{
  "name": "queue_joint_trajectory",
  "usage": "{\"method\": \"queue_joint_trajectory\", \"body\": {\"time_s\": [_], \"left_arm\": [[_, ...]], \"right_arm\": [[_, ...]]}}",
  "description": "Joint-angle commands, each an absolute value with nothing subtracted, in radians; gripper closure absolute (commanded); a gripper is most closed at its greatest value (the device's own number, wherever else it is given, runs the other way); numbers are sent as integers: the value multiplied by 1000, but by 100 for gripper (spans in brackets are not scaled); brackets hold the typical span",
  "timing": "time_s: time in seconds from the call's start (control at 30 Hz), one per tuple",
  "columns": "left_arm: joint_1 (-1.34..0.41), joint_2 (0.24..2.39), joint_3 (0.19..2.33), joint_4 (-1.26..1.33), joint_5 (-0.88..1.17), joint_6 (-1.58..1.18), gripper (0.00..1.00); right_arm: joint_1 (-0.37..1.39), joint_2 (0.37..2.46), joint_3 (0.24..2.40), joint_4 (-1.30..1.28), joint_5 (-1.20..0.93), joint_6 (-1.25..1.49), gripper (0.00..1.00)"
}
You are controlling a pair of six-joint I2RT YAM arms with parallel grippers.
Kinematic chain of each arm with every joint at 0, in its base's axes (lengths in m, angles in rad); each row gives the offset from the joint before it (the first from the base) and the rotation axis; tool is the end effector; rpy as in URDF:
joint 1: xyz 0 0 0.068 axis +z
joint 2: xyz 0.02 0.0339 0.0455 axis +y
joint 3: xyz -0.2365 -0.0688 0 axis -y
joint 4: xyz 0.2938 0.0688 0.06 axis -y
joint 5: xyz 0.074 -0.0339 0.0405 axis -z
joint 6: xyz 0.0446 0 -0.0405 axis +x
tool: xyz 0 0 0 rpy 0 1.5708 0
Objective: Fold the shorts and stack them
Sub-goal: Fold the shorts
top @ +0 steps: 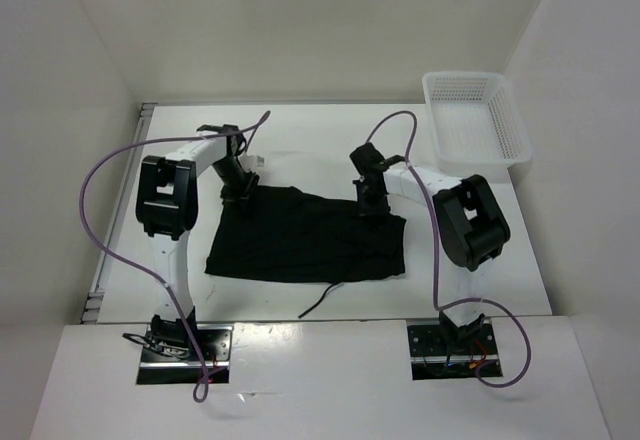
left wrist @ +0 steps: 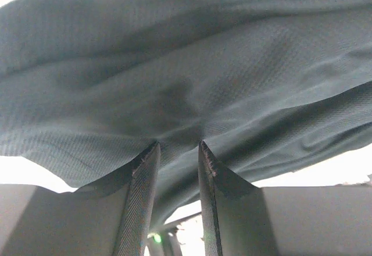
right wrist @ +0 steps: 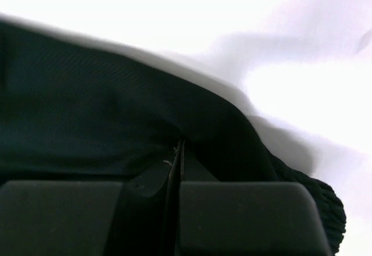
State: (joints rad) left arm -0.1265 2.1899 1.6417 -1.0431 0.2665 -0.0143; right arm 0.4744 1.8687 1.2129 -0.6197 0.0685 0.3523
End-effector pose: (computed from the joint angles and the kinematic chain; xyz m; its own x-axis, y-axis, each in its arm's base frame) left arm 0.4319 -0.0668 0.0872 -0.9934 0.1124 0.0243 0.1022 0.9594 -0.2630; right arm 0.3513 0.1770 0.0946 -0.9499 -0.1008 -0.2957 -0.1174 0.9923 0.0390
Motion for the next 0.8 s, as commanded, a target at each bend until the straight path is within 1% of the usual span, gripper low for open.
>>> {"method": "queue_joint_trajectory", "body": {"time_s": [0.0, 0.13, 0.2, 0.27, 0.37, 0.43, 0.47, 0.5, 0.57, 0.6, 0.67, 0.7, 0.77], "left_arm": [[-78, 2335, 1692, -916, 212, 0, 58], [-58, 2414, 1851, -926, 181, 0, 58], [-46, 2451, 1967, -936, 181, 0, 58], [-46, 2470, 2038, -945, 181, 0, 58], [-46, 2470, 2153, -945, 181, 0, 57], [-46, 2470, 2187, -945, 181, 0, 56], [-46, 2470, 2209, -945, 181, 0, 56], [-46, 2470, 2218, -966, 181, 0, 54], [-46, 2432, 2218, -976, 219, 0, 53], [-46, 2412, 2177, -985, 253, 0, 53], [-46, 2341, 2120, -970, 276, 0, 52], [-46, 2315, 2058, -969, 276, 0, 52], [-46, 2246, 2002, -957, 285, 0, 52]], "right_arm": [[433, 1976, 1325, -525, 153, 328, 100], [382, 2074, 1544, -525, 164, 281, 100], [356, 2124, 1609, -525, 164, 252, 100], [345, 2144, 1698, -525, 143, 229, 100], [345, 2134, 1759, -525, 132, 181, 100], [336, 2074, 1759, -483, 132, 181, 100], [336, 2048, 1743, -470, 132, 181, 98], [336, 2019, 1727, -444, 120, 181, 89], [336, 1924, 1671, -434, 98, 195, 77], [336, 1893, 1646, -422, 71, 205, 67], [336, 1800, 1563, -422, 35, 221, 57], [350, 1772, 1533, -422, -1, 221, 46], [373, 1706, 1442, -422, -50, 221, 37]]}}
